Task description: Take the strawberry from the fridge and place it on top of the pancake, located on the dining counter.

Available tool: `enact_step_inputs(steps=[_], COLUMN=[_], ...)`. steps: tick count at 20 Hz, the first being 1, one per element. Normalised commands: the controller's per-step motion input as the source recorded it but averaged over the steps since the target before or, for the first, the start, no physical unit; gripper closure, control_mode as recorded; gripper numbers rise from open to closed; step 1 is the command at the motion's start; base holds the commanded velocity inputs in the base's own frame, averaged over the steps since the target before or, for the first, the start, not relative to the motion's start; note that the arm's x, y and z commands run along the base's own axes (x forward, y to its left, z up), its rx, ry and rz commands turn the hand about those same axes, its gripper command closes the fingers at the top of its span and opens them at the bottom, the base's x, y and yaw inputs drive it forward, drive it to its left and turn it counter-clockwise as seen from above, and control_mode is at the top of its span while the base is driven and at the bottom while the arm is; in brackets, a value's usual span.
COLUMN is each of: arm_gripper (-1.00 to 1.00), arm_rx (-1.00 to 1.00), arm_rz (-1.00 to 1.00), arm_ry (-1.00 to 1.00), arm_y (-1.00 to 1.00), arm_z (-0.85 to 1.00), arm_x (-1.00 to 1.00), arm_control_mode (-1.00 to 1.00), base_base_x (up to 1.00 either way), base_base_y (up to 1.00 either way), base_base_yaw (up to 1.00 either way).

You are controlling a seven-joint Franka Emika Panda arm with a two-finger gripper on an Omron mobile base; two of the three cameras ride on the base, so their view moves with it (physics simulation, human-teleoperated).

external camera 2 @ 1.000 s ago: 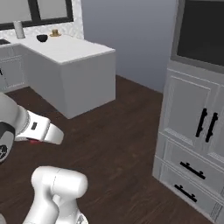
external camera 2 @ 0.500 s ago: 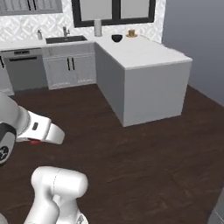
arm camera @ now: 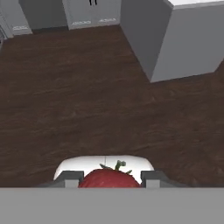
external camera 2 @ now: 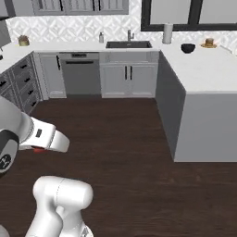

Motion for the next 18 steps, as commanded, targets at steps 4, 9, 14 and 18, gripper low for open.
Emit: enact_step_inputs(steps=[4,9,14,18], arm_gripper=[1.00,1.00,1.00,1.00], arm_rx=[0.00,0.00,0.00,0.00], arm_rz=[0.00,0.00,0.00,0.00], arm_ry=[0.00,0.00,0.00,0.00], arm_y=[0.00,0.00,0.00,0.00], arm_z=[0.00,0.00,0.00,0.00], arm_x=[0.00,0.00,0.00,0.00], arm_control_mode=[1.00,1.00,1.00,1.00], base_base_x=[0.97,0.76,0.21,0.10], base_base_y=[-0.82,-1.00,-1.00,-1.00], base_base_yaw=[0.45,0.35,0.28,0.27])
